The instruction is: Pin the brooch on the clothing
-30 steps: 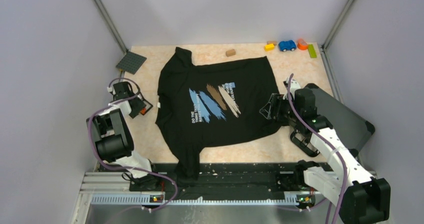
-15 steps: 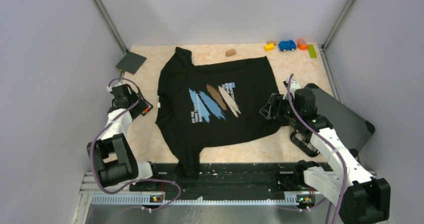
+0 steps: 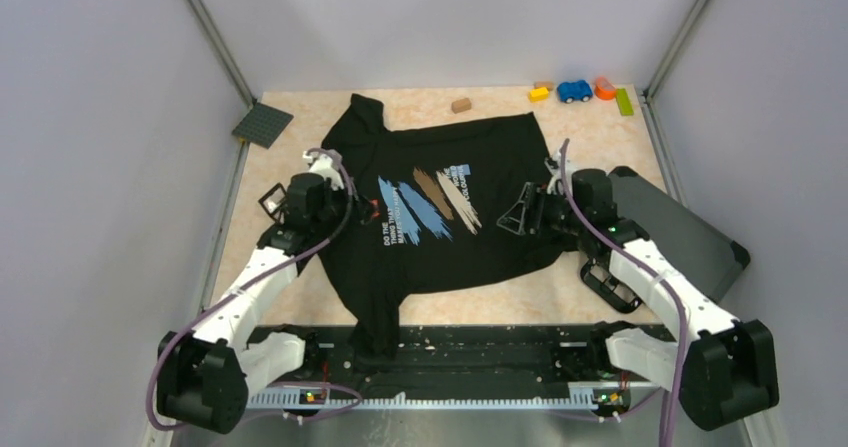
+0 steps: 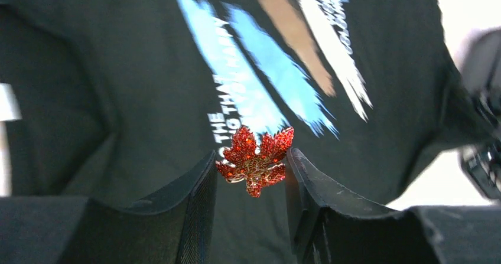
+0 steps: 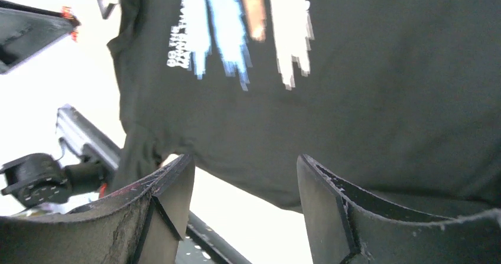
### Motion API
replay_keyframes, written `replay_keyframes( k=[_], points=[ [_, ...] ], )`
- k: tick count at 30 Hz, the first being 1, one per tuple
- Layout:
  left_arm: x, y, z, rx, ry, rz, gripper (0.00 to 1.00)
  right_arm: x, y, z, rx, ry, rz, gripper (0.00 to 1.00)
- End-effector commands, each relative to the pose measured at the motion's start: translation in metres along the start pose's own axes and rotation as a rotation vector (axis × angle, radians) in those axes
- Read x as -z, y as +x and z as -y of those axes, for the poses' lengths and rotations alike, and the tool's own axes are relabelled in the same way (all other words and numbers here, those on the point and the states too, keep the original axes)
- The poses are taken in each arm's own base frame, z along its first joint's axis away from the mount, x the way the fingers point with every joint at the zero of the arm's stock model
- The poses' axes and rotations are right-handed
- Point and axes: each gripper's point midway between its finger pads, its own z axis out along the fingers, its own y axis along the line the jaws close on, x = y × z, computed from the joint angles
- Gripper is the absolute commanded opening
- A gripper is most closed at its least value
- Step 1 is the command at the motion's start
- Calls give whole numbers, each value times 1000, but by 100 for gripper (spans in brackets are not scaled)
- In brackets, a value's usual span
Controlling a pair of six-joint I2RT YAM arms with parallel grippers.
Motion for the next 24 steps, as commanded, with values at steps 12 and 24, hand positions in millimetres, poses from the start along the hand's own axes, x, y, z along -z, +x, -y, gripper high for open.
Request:
replay_keyframes(
  k=[12, 24],
  points=[
    [10, 64, 140, -360, 534, 16, 39, -35, -5, -114, -23, -338, -99, 57],
    [-9, 84, 141, -297, 472, -40, 47, -43, 8, -44, 61, 21, -58, 56]
  ],
)
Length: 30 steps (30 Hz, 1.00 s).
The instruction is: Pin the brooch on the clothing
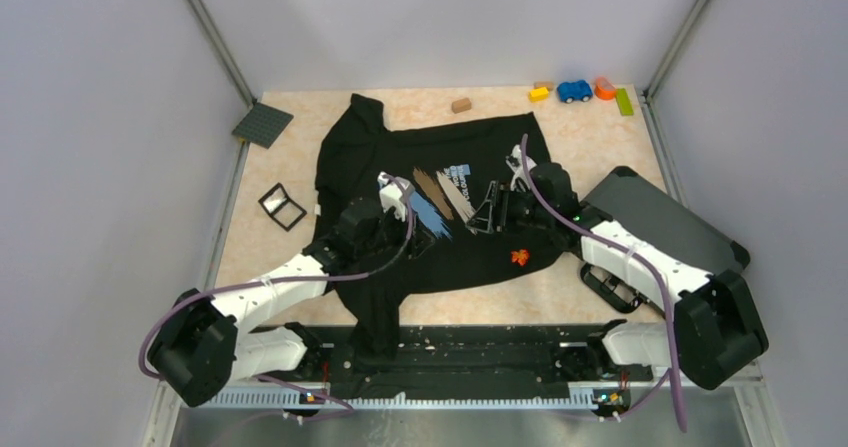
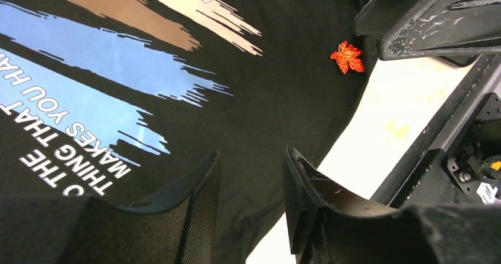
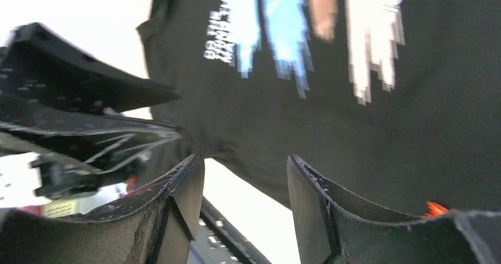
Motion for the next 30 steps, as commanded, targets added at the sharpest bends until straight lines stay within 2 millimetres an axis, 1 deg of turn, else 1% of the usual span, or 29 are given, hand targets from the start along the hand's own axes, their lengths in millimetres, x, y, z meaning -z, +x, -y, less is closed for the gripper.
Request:
replay_keyframes(
  k=[1, 5, 7, 12, 15, 19, 21, 24, 25, 30],
  points=[
    [-4, -21, 5, 44, 5, 78, 48, 16, -10, 40, 95, 250, 73, 56],
    [-8, -18, 1, 100, -21, 62, 57, 32, 0, 69, 101, 401, 67, 58],
    [-10, -18, 0, 127, -34, 59, 60, 38, 7, 82, 104, 459, 58, 60],
    [-8, -17, -7, 186, -87, 60, 63, 35, 32, 108, 112, 544, -23, 62],
    [-3, -17, -12, 207, -121, 76, 64, 29, 41, 115, 139, 588, -57, 62],
    [4, -11, -22, 236, -180, 72, 65, 25, 48, 121, 189, 659, -93, 60],
    [7, -7, -25, 244, -203, 68, 65, 26, 50, 128, 203, 713, -108, 60],
    [12, -4, -26, 253, -207, 70, 65, 28, 53, 137, 213, 764, -128, 62],
    [14, -3, -31, 258, -235, 83, 66, 28, 53, 140, 216, 773, -130, 63],
    [18, 0, -36, 269, -256, 94, 66, 23, 55, 147, 225, 796, -155, 64]
  ],
)
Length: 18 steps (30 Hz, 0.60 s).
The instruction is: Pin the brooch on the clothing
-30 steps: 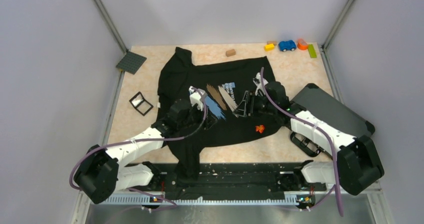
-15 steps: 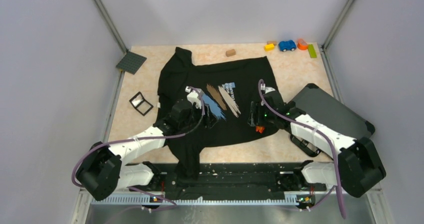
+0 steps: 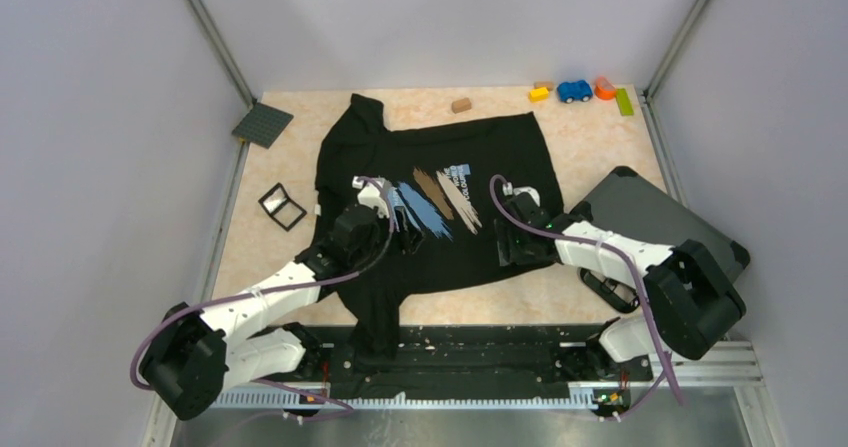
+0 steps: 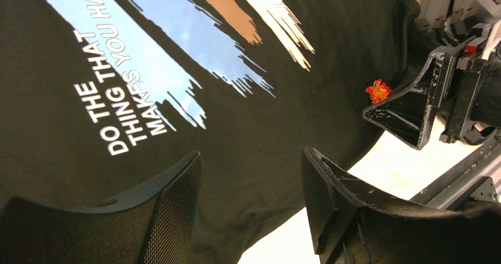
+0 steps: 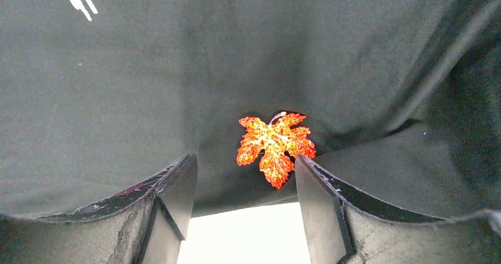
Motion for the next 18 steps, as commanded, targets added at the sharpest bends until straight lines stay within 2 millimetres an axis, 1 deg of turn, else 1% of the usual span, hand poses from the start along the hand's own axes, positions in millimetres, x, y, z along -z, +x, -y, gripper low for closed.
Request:
replay_keyframes(
  k=[1, 4, 8, 12, 15, 18],
  points=[
    [4, -2, -6, 22, -29, 29, 66, -2, -15, 1, 23, 43, 27, 64],
    [4, -1, -8, 22, -36, 29, 66, -4, -10, 1, 20, 39, 6, 64],
    [4, 1, -10, 24, -43, 26, 66, 1, -7, 9, 4, 72, 7, 63],
    [3, 1, -10, 26, -44, 25, 66, 6, -6, 18, -2, 109, 20, 58],
    [2, 2, -10, 26, -43, 21, 66, 5, -6, 22, -1, 136, 25, 51],
    [2, 2, -9, 26, -42, 17, 66, 3, -6, 22, 2, 142, 20, 46]
  ],
)
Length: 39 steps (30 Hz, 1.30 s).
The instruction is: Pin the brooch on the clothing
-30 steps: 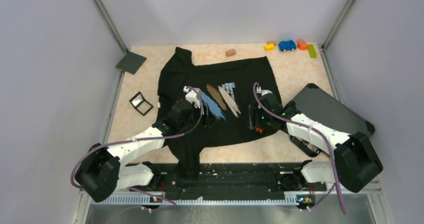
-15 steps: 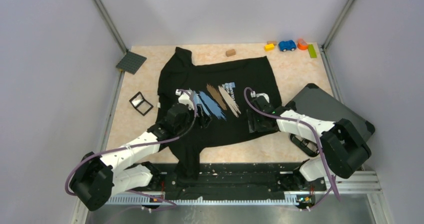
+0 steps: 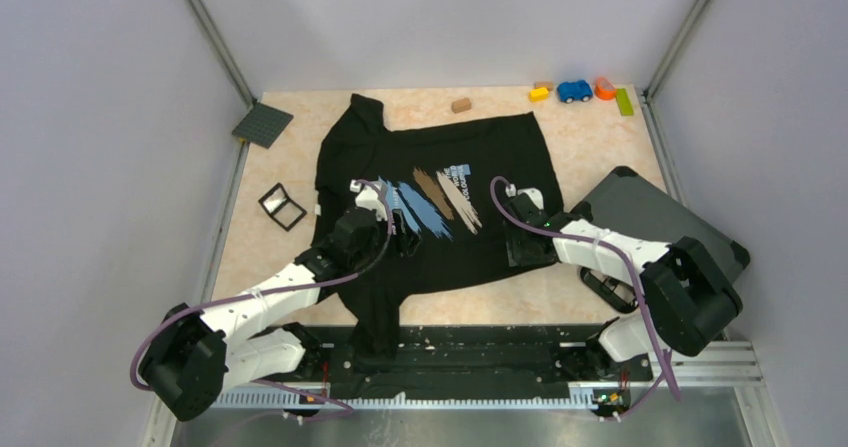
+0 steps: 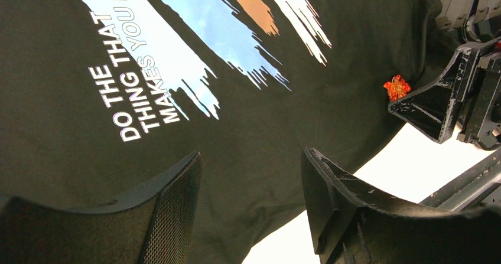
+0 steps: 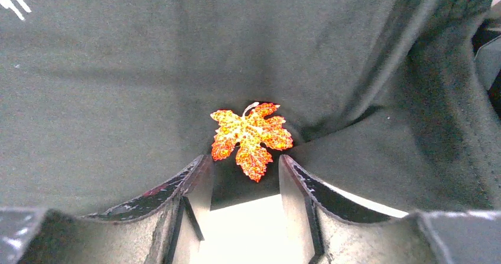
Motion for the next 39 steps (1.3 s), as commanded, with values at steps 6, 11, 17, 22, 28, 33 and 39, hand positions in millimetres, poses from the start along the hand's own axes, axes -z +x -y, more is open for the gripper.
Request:
replay_keyframes(
  k=[6, 11, 17, 22, 28, 33, 39],
  points=[
    [2, -6, 5, 9, 19, 28, 66, 4, -13, -6, -24, -19, 49, 35],
    [5, -5, 10, -16, 58, 22, 66, 12, -17, -6, -34, -30, 63, 20],
    [5, 1, 28, -77, 164, -18, 66, 29, -31, -12, -41, -85, 118, 16],
    [3, 2, 35, -67, 199, -27, 66, 23, -33, -11, -28, -67, 118, 20],
    [4, 2, 36, -60, 205, -25, 66, 15, -34, -11, -45, -80, 113, 29],
    [5, 3, 34, -60, 199, -27, 66, 10, -34, -11, -53, -106, 107, 30],
    [6, 2, 35, -55, 202, -22, 66, 3, -29, -8, -56, -98, 88, 30]
  ],
)
